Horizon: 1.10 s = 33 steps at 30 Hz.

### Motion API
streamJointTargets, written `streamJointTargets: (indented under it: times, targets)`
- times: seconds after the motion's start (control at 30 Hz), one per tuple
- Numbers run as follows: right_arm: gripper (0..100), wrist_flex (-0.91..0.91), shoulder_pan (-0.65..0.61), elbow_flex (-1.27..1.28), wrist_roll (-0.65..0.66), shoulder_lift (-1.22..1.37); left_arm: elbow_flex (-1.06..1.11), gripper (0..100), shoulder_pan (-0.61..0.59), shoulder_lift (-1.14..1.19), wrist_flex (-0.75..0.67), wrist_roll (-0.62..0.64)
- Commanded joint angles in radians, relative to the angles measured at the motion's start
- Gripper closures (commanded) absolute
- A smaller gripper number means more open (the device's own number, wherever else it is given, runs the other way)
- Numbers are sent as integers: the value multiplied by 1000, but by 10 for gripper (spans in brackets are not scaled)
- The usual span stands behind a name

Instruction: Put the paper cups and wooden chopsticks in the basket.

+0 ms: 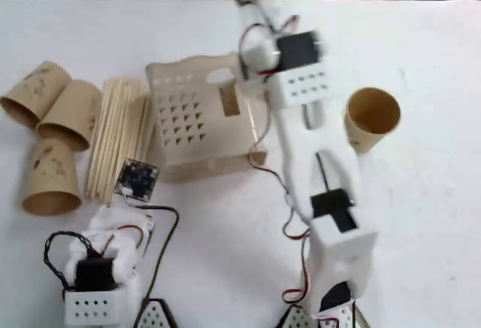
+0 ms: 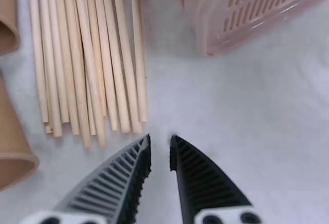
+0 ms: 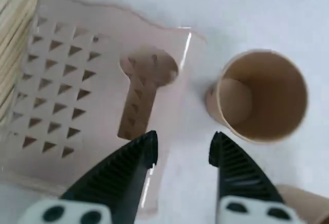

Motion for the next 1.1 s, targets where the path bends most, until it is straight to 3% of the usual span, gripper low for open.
streamJointTargets:
  times: [0.0,0.5,1.07]
  targets:
    - [819,-140,-42,-5,-64,51,-2,915,-4,-2,3,-3]
    - [819,-90,-127,6,-66,139,-2,915,-4,-2,3,-3]
    - [821,-91,-53,-3,-71,214,-2,915,-4,-2,3,-3]
